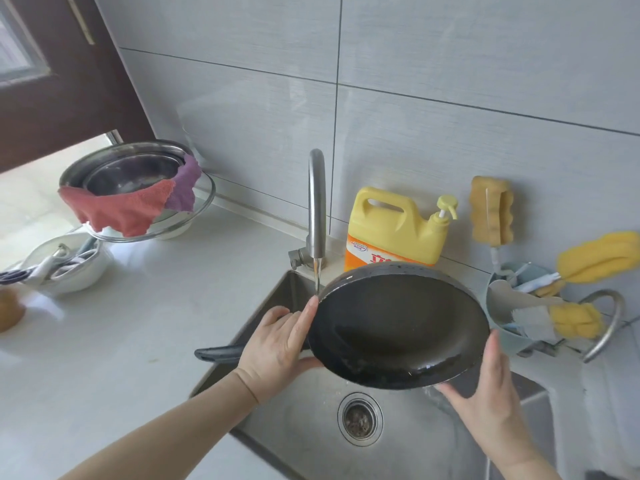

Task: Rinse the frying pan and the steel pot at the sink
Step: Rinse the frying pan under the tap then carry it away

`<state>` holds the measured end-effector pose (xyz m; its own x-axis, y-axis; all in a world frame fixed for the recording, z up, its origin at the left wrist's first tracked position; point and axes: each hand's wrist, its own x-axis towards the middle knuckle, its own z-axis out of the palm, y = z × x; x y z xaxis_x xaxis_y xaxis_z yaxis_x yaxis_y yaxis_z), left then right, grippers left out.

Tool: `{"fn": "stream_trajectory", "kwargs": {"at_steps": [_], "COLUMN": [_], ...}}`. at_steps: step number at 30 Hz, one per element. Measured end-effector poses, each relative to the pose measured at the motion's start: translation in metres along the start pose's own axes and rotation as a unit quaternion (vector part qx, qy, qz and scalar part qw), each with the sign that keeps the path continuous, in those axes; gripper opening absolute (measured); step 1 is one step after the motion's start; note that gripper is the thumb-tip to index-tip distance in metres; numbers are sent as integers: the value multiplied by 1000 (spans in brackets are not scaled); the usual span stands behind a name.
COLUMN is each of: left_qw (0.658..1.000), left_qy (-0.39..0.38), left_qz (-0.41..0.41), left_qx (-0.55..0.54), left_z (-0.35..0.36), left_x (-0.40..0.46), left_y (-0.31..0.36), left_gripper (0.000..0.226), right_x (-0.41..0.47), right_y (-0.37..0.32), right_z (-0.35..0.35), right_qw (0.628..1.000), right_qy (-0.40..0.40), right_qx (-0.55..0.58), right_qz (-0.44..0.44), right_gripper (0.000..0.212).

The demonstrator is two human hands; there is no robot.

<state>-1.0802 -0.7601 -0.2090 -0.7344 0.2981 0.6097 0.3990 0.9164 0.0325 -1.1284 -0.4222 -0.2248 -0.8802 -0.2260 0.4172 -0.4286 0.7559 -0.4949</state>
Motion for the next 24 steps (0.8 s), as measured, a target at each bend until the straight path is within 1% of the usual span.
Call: {"fn": "stream_trajectory", "kwargs": {"at_steps": [2, 4, 7, 14, 16, 20, 24], "left_qw": [1000, 999, 998, 988, 986, 982, 979], "left_qy": [-12, -26, -39, -61, -62, -61, -54], "left_qz": [-10, -28, -54, -138, -153, -175, -192], "left_qx": [-2, -10, -17, 6, 11, 34, 51], "left_z": [5, 8, 6, -4, -8, -16, -19], "left_x": [-15, -29, -44, -75, -81, -90, -101], "left_y": [1, -3, -11, -34, -40, -52, -61], "left_gripper": [110, 106, 106, 113, 113, 106, 104], "right_x": [-6, -10, -11, 8, 14, 22, 26], "right_y": [-1, -6, -14, -38, -45, -56, -63], "right_z": [8, 16, 29, 58, 65, 78, 87], "right_qw": [1000, 999, 995, 987, 985, 984, 983], "right_qy": [-21, -47, -93, -150, -156, -147, -151], "right_qx": [12, 22, 40, 44, 37, 40, 43], "right_qz": [7, 14, -4, -42, -62, -88, -95], "right_gripper": [156, 158, 154, 146, 147, 148, 144]}}
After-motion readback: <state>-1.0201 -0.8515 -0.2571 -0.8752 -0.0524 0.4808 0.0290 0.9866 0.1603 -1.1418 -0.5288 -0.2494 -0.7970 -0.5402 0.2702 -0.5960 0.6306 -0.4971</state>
